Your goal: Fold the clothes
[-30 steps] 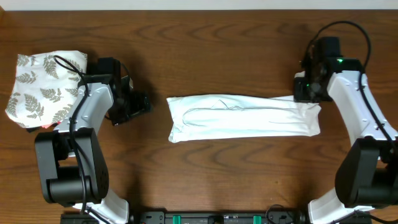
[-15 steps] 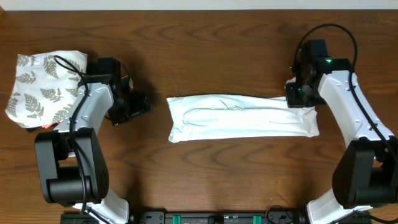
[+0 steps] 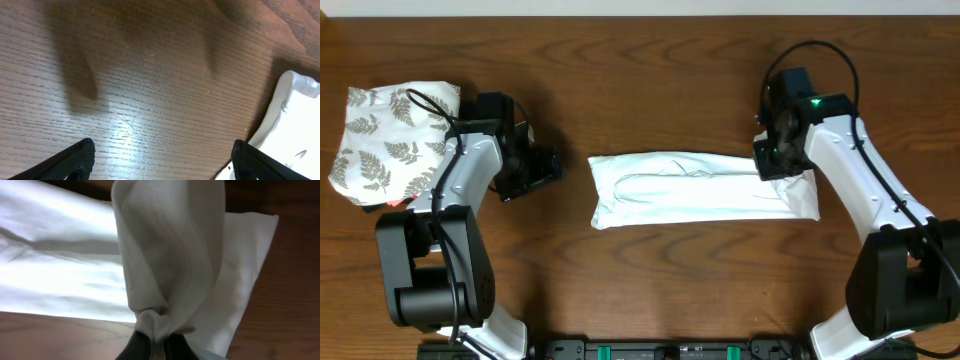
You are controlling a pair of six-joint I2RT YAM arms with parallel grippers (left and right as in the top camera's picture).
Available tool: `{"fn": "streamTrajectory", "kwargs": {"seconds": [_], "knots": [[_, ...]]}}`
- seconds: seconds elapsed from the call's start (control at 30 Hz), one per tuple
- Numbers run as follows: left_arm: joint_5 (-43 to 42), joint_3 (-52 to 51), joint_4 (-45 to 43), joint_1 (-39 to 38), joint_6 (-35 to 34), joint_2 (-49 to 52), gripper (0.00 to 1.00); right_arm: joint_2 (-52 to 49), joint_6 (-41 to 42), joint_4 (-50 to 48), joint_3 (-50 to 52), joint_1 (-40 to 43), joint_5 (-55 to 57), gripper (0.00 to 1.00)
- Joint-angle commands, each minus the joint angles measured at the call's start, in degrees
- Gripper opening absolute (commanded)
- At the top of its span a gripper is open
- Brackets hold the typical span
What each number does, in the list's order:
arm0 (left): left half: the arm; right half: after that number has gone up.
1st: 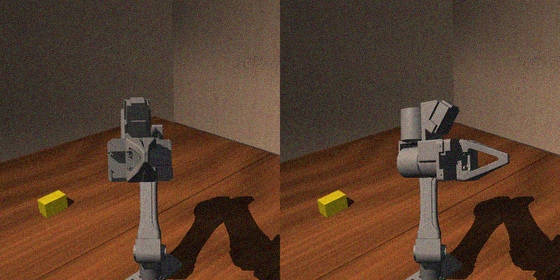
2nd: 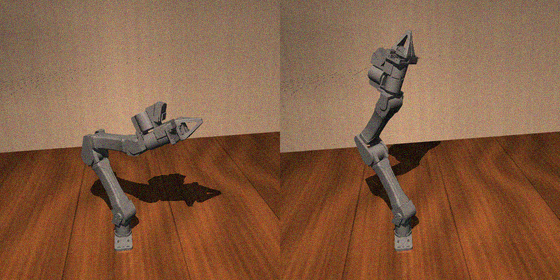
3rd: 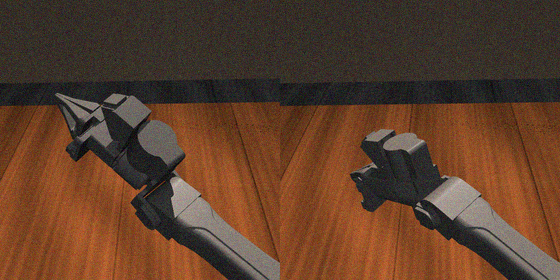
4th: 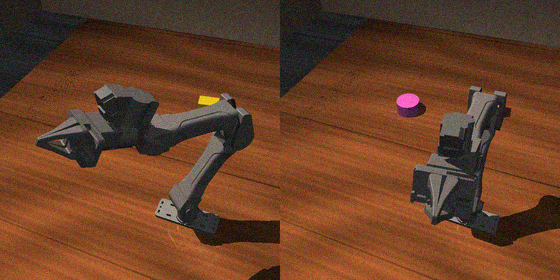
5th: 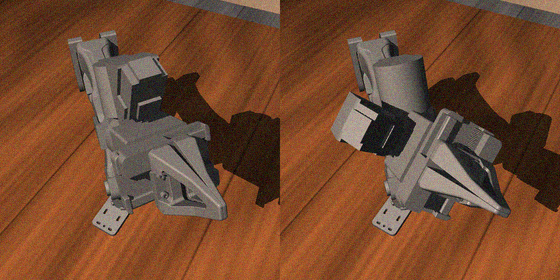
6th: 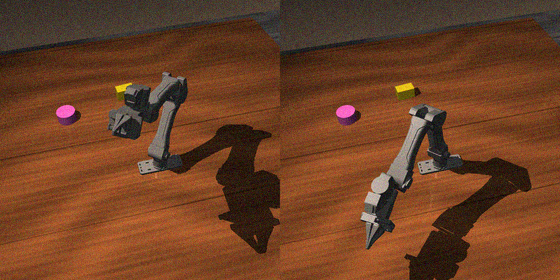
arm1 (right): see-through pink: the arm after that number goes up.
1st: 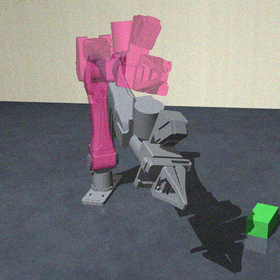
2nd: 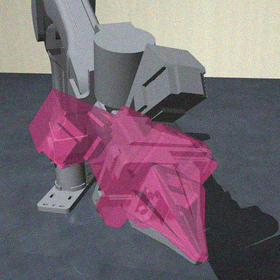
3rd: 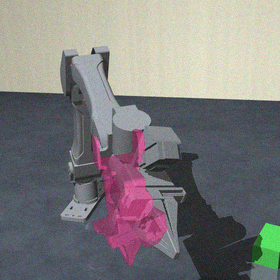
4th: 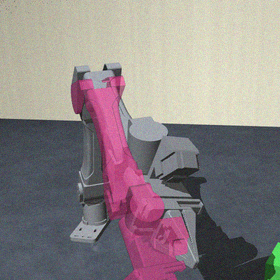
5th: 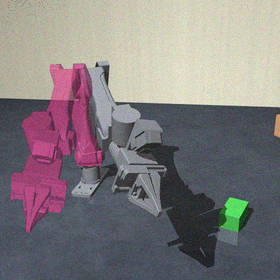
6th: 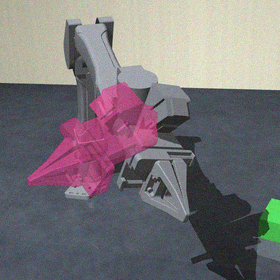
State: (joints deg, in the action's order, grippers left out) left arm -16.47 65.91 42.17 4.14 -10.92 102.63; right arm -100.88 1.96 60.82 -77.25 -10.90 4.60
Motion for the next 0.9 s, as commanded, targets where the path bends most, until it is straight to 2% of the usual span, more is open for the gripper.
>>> {"fn": "streamTrajectory", "kwargs": {"seconds": [0.0,0.87], "knots": [[0.5,-0.7,0.2,0.2,-0.1,-1.2,0.88,-0.7,1.0,0.0,0.2,-1.6,0.3,0.01],[0.5,-0.7,0.2,0.2,-0.1,-1.2,0.88,-0.7,3.8,-2.6,0.4,-5.6,-0.3,0.04]]}}
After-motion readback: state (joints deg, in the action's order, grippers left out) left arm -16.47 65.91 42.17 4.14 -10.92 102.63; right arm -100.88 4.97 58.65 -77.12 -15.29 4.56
